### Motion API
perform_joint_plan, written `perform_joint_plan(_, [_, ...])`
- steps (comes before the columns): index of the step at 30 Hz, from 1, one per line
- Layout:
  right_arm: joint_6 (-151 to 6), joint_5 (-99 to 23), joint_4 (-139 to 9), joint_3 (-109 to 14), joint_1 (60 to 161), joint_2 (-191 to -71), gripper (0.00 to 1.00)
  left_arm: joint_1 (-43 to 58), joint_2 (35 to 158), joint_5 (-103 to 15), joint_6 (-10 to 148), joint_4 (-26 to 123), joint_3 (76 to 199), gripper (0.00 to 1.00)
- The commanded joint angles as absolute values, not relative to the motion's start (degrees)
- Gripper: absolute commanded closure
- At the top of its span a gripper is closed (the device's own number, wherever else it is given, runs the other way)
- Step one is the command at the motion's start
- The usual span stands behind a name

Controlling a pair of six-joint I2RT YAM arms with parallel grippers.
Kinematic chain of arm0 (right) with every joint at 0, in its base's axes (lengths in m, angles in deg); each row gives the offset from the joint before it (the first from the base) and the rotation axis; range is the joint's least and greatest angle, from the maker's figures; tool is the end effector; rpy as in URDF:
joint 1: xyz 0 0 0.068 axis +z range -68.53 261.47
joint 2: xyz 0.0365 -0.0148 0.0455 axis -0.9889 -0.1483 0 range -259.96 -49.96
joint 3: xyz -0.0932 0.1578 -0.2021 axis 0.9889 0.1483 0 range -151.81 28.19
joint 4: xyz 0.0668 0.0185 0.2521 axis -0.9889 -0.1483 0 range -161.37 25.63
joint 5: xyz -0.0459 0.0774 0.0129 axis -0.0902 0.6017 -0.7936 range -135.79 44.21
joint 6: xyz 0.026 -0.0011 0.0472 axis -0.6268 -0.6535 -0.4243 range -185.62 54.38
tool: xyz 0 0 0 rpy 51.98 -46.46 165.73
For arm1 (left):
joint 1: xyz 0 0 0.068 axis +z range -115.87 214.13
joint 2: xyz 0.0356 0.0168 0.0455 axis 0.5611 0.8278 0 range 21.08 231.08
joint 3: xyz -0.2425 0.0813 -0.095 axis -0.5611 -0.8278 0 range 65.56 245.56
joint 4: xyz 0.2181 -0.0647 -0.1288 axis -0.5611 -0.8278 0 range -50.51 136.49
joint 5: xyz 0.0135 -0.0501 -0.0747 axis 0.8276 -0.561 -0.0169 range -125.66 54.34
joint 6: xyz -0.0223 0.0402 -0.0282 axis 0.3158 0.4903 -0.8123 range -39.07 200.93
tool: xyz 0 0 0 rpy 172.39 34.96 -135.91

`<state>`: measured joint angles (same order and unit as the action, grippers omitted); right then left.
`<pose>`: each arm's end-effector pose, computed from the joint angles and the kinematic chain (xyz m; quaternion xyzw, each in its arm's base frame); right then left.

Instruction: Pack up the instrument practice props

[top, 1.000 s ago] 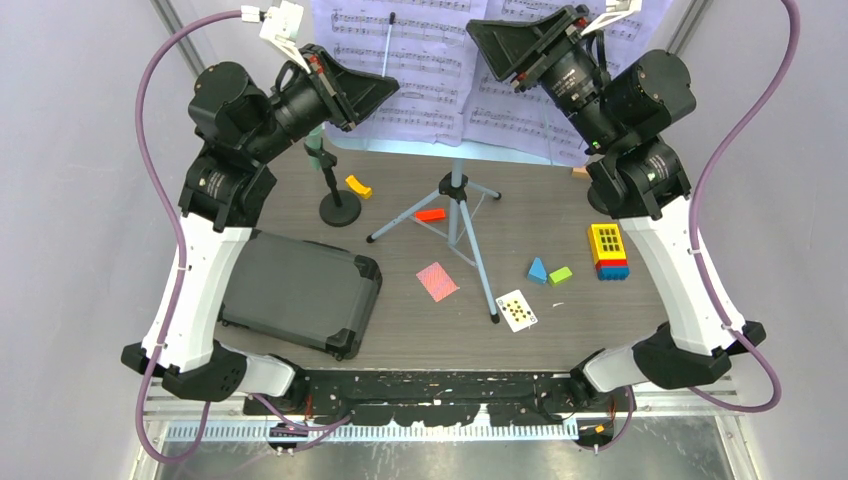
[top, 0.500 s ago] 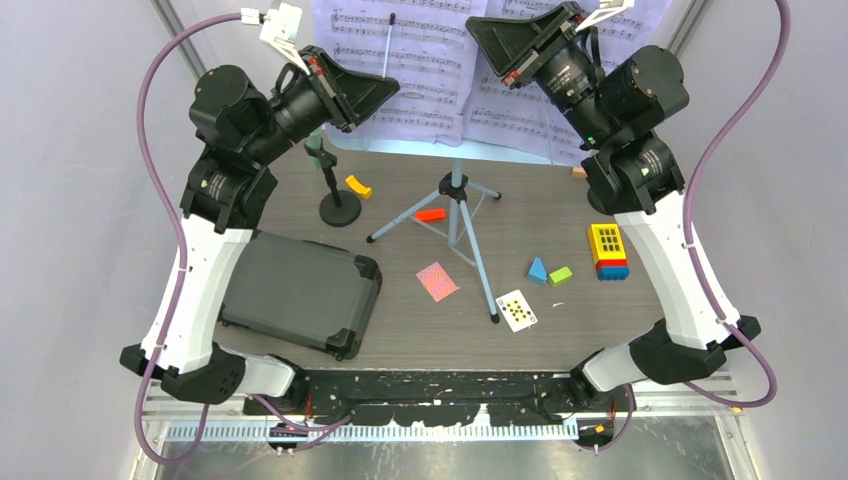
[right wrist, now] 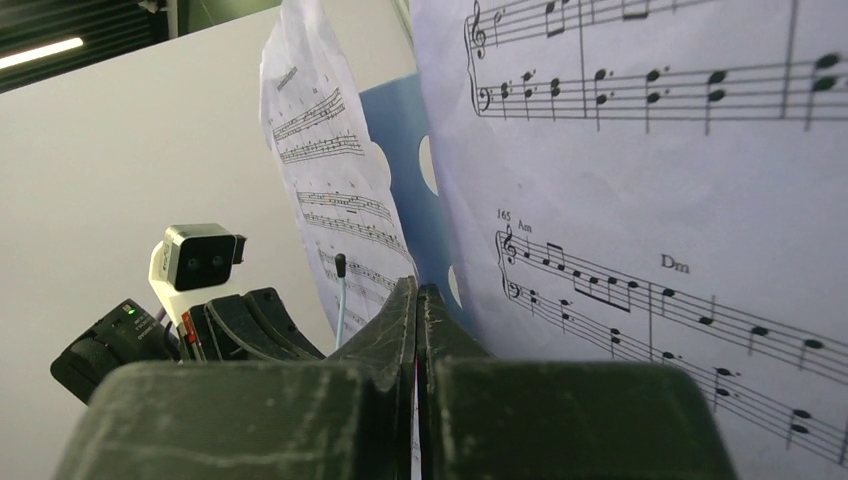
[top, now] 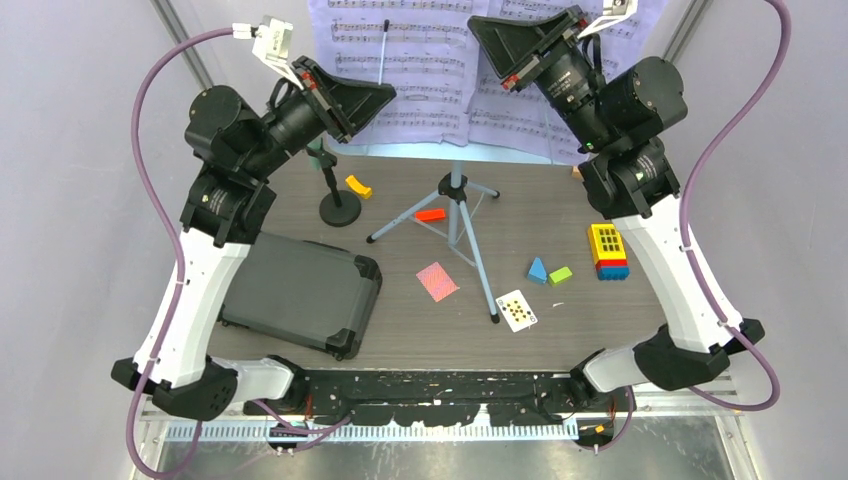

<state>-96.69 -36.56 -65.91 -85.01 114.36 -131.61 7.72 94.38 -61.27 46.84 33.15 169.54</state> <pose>0.2099 0.1426 0.6086 -0.0776 0.4971 0.4914 0.7109 0.1951 -0.1140 0.5746 0.1394 0.5884 -0.5092 0.6125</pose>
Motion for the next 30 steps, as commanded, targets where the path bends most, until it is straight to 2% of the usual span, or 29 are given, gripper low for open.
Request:
perform_joint_plan(1, [-95.2, -35.4, -60.2, -85.0, 114.6, -128.9, 1.0, 7.5, 90.8, -62.8, 47.2, 39.0, 169.3, 1.0])
perform_joint_plan(20, [-87.3, -39.6, -62.6, -75.9, 114.6, -113.7, 1.0, 7.5, 90.1, -61.3, 47.5, 38.6, 167.0, 1.0])
perform_joint_plan(30, [-84.3, -38.3, -70.6, -70.1, 114.6, -103.1, 1.0, 7.5, 89.1, -59.5, 47.9, 38.2, 165.1, 0.67])
